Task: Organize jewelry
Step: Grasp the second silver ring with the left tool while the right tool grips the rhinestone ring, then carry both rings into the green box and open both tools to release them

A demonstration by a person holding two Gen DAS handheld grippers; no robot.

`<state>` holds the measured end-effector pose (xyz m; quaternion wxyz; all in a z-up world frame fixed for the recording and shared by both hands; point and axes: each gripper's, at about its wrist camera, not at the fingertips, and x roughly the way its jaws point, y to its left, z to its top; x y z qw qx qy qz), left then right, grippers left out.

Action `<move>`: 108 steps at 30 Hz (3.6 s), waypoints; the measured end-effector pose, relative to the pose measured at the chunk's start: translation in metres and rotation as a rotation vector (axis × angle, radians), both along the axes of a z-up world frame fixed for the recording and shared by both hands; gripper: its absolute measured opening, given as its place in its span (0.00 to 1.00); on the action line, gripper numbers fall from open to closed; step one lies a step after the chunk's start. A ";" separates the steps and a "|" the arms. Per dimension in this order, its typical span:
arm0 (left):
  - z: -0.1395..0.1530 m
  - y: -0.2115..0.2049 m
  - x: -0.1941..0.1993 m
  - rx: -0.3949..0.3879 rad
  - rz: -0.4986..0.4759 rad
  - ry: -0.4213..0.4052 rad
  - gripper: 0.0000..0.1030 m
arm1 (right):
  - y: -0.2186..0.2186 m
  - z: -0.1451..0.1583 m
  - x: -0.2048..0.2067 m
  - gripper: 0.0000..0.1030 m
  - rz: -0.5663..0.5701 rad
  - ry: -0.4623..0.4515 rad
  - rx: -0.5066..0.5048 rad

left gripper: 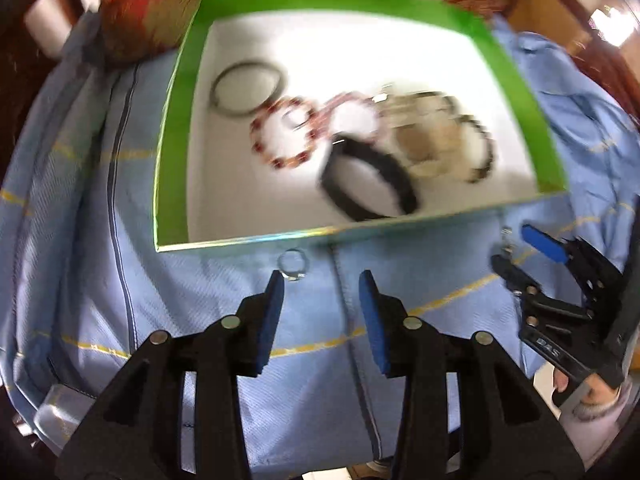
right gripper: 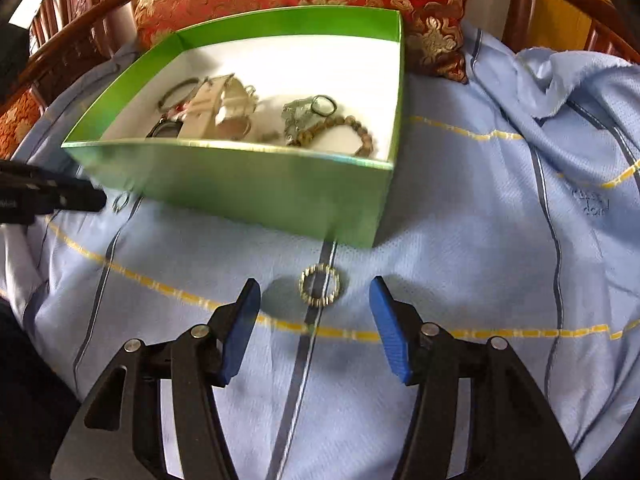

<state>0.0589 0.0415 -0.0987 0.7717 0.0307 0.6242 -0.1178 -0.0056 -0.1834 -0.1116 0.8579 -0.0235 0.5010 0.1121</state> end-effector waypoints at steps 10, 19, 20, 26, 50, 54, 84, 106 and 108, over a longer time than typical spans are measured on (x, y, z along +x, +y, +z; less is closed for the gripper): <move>-0.030 -0.005 0.018 0.094 0.037 0.028 0.43 | 0.011 0.000 -0.003 0.22 0.030 -0.003 -0.036; -0.029 -0.004 0.016 0.109 0.018 0.004 0.18 | 0.019 -0.001 -0.010 0.35 0.069 -0.033 -0.065; -0.026 -0.007 0.013 0.111 0.017 0.003 0.18 | 0.021 -0.001 -0.007 0.35 0.068 -0.031 -0.071; -0.028 -0.006 0.013 0.090 0.016 0.013 0.18 | 0.020 -0.001 -0.007 0.35 0.057 -0.020 -0.070; 0.009 -0.020 -0.019 0.078 -0.082 -0.099 0.18 | 0.025 0.018 -0.027 0.20 0.076 -0.012 -0.049; 0.010 -0.023 -0.027 0.080 -0.102 -0.108 0.18 | 0.028 0.009 -0.029 0.20 0.076 0.007 -0.051; 0.026 -0.011 0.117 -0.070 0.122 -0.158 0.18 | 0.039 0.066 0.122 0.20 0.001 -0.115 -0.017; 0.079 -0.052 0.073 0.038 0.046 -0.435 0.63 | 0.019 0.092 0.094 0.76 -0.078 -0.198 0.021; 0.098 -0.045 0.060 0.018 0.101 -0.491 0.74 | 0.018 0.102 0.081 0.80 -0.090 -0.234 0.021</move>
